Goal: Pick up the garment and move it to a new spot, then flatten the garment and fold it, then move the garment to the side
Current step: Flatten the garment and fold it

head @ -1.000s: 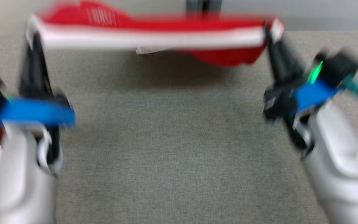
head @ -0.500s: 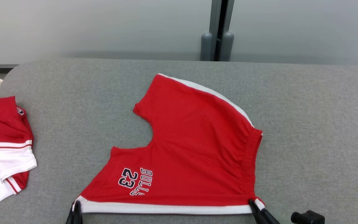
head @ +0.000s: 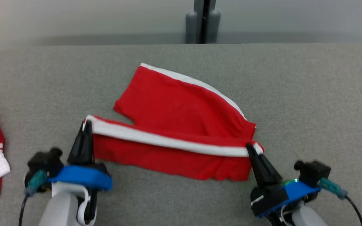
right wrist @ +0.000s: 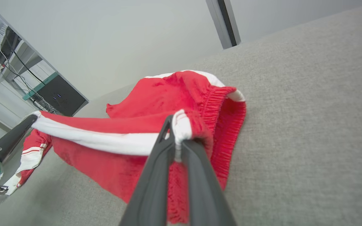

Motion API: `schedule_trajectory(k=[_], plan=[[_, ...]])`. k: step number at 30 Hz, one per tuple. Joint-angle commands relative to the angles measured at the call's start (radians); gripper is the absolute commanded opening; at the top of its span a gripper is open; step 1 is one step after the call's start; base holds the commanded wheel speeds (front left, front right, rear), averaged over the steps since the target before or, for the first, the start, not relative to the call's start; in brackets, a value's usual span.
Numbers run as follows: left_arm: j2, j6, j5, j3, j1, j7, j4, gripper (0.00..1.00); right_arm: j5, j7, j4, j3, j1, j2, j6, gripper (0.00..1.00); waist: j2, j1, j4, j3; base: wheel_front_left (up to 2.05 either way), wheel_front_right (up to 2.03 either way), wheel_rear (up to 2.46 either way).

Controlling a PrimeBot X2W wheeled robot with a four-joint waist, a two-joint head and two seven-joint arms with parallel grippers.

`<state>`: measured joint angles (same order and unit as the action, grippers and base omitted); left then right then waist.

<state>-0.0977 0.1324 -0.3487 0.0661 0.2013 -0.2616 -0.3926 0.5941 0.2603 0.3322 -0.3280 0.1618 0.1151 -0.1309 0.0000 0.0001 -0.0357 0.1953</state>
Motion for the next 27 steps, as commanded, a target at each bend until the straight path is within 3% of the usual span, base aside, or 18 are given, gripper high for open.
schedule_trajectory(k=[1, 11, 22, 23, 24, 25, 26, 27], plan=[[-0.009, -0.004, 0.005, 0.006, 0.05, -0.005, -0.011, 0.0, 0.007, 0.0, 0.011, -0.001, 0.038, -0.006, 0.0, 0.0, 0.0, -0.0001, -0.002, 0.019, 0.0, 0.0, 0.0], [-0.076, -0.011, 0.024, 0.058, 0.483, -0.004, -0.318, 0.0, 0.057, 0.006, 0.148, -0.002, 0.326, -0.059, 0.0, 0.0, 0.0, -0.0001, -0.102, 0.185, 0.0, 0.0, 0.0], [-0.122, -0.029, 0.065, 0.082, 0.746, 0.0, -0.574, 0.0, 0.139, 0.006, 0.111, -0.015, 0.433, -0.062, 0.0, 0.0, 0.0, -0.0001, -0.163, 0.285, 0.0, 0.0, 0.0], [-0.124, -0.028, 0.063, 0.083, 0.757, -0.001, -0.59, 0.0, 0.14, 0.006, 0.104, -0.011, 0.438, -0.061, 0.0, 0.44, 0.0, -0.0001, -0.166, 0.287, 0.0, 0.0, 0.0], [-0.124, -0.026, 0.061, 0.083, 0.765, -0.002, -0.603, 0.2, 0.133, 0.006, 0.098, -0.01, 0.44, -0.061, 0.0, 1.0, 0.0, -0.0001, -0.167, 0.288, 0.0, 0.0, 0.0], [-0.124, -0.024, 0.061, 0.084, 0.773, -0.003, -0.609, 0.8, 0.111, 0.006, 0.092, -0.005, 0.441, -0.061, 0.0, 1.0, 0.0, -0.0001, -0.168, 0.288, 0.0, 0.0, 0.0], [-0.12, -0.022, 0.06, 0.085, 0.777, -0.003, -0.616, 1.0, 0.086, 0.006, 0.084, 0.002, 0.441, -0.062, 0.0, 1.0, 0.0, -0.0001, -0.167, 0.286, 0.0, 0.0, 0.0], [-0.112, -0.02, 0.058, 0.087, 0.776, -0.003, -0.621, 1.0, 0.059, 0.006, 0.08, 0.012, 0.436, -0.063, 0.0, 1.0, 0.0, -0.0001, -0.164, 0.283, 0.0, 0.0, 0.0]])
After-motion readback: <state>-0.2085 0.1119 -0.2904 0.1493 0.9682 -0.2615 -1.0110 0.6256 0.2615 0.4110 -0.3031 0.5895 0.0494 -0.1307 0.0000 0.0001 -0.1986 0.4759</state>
